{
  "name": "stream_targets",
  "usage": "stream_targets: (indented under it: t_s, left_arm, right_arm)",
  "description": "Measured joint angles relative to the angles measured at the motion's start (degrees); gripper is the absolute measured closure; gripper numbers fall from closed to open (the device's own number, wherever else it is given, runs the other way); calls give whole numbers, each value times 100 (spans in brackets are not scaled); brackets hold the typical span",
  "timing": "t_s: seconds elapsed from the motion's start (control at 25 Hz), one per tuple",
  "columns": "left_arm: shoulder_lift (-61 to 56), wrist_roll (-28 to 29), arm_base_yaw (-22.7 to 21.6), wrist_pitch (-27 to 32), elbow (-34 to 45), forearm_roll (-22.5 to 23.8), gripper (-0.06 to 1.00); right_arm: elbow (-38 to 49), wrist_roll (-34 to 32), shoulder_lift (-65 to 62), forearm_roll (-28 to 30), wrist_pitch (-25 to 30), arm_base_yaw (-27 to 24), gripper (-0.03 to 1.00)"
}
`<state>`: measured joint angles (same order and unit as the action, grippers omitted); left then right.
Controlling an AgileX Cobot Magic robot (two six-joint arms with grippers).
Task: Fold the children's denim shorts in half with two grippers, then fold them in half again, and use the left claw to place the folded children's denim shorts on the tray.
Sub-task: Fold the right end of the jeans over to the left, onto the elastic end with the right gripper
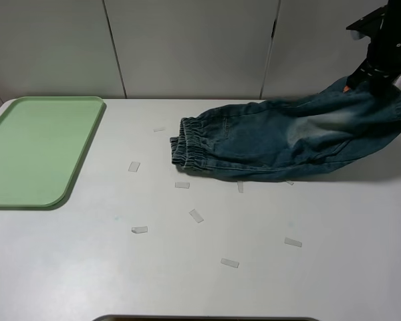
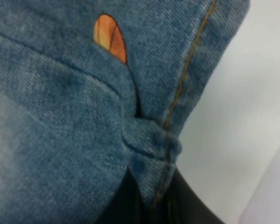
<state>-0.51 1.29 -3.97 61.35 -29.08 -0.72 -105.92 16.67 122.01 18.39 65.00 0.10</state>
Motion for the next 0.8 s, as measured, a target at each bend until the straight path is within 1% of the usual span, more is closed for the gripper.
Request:
stream_targets:
  t_s: [0.16,0.36,0.64,0.8]
  left_arm:
    - [0,0,0,0,0,0,2]
    - [0,0,0,0,0,0,2]
    - [0,0,0,0,0,0,2]
    - [0,0,0,0,0,0,2]
  right_arm:
    - [0,0,-152,142,58,-98,95]
    - [0,0,-407,573,285,-148,95]
    - [0,0,-642,821,414,-148,95]
    - [0,-37,-699,754,450,-148,95]
